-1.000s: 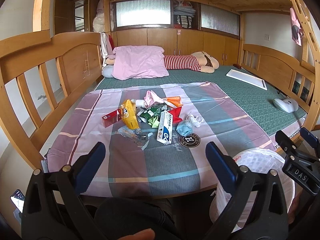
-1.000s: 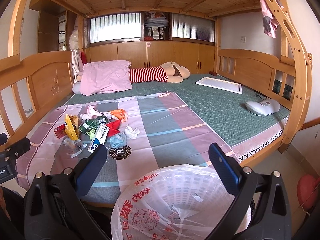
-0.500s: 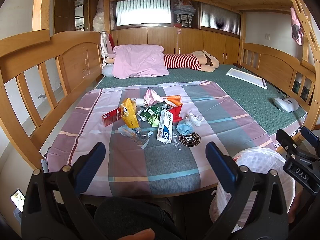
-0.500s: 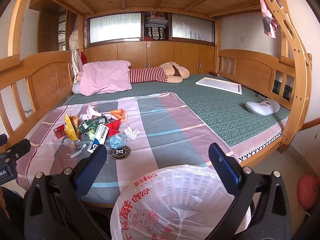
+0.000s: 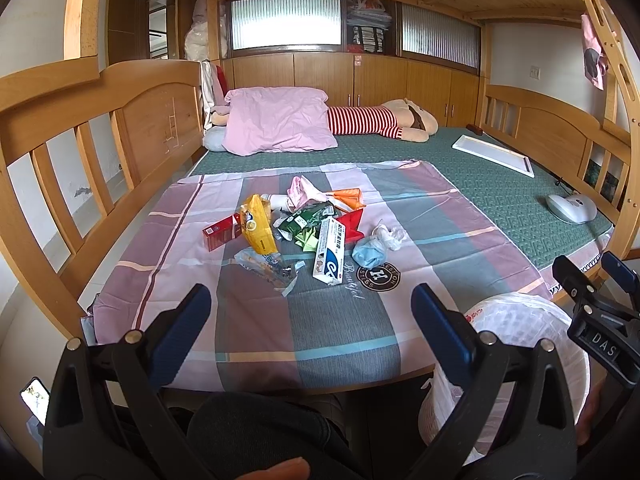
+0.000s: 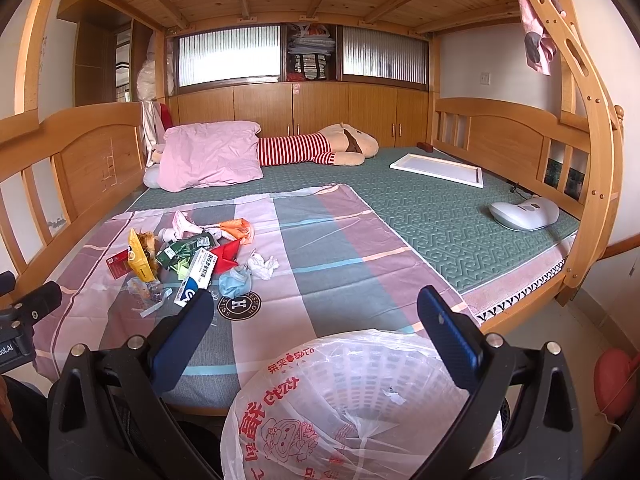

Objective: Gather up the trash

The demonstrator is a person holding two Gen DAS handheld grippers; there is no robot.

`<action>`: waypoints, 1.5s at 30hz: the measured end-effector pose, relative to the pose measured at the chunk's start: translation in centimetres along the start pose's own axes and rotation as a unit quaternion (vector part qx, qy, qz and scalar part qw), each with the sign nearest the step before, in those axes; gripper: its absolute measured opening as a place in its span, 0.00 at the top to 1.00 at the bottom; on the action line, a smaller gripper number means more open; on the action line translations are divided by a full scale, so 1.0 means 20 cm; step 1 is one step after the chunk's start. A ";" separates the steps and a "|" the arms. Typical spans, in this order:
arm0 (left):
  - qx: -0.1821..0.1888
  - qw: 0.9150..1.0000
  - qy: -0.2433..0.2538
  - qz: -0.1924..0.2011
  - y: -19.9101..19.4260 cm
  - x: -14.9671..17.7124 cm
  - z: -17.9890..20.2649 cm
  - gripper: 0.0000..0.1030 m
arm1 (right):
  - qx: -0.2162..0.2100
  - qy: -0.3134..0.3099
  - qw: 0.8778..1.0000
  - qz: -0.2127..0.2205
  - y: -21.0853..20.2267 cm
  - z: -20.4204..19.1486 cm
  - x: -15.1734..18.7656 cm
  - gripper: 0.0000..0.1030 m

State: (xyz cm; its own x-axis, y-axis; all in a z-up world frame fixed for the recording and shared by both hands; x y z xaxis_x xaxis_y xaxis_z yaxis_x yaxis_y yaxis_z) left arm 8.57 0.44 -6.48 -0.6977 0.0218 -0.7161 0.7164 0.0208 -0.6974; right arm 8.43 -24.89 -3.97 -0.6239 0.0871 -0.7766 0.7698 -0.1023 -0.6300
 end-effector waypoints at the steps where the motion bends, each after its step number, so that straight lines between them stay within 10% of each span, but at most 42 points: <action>1: 0.000 1.000 0.000 0.000 0.00 0.00 0.00 0.03 | 0.000 0.000 1.000 -0.001 0.00 0.00 0.00 0.03; 45: 0.000 1.000 -0.001 -0.006 0.03 0.05 0.02 0.03 | 0.002 0.004 1.000 -0.005 0.02 0.01 0.01 0.03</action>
State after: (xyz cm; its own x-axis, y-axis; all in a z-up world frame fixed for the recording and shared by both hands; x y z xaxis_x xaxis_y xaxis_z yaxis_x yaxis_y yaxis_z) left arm 8.30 0.10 -7.69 -0.7066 0.0200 -0.7073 0.7076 0.0205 -0.7063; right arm 8.48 -25.06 -4.39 -0.6298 0.0967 -0.7707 0.7634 -0.1064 -0.6371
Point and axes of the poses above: each gripper's, at about its wrist camera, not at the fingertips, and y roughly the way its jaws point, z to its right, x to its underside, the point moved 10 cm from there along y, roughly the way its jaws point, and after that the axes turned 11 degrees about -z, right-handed, at the moved point
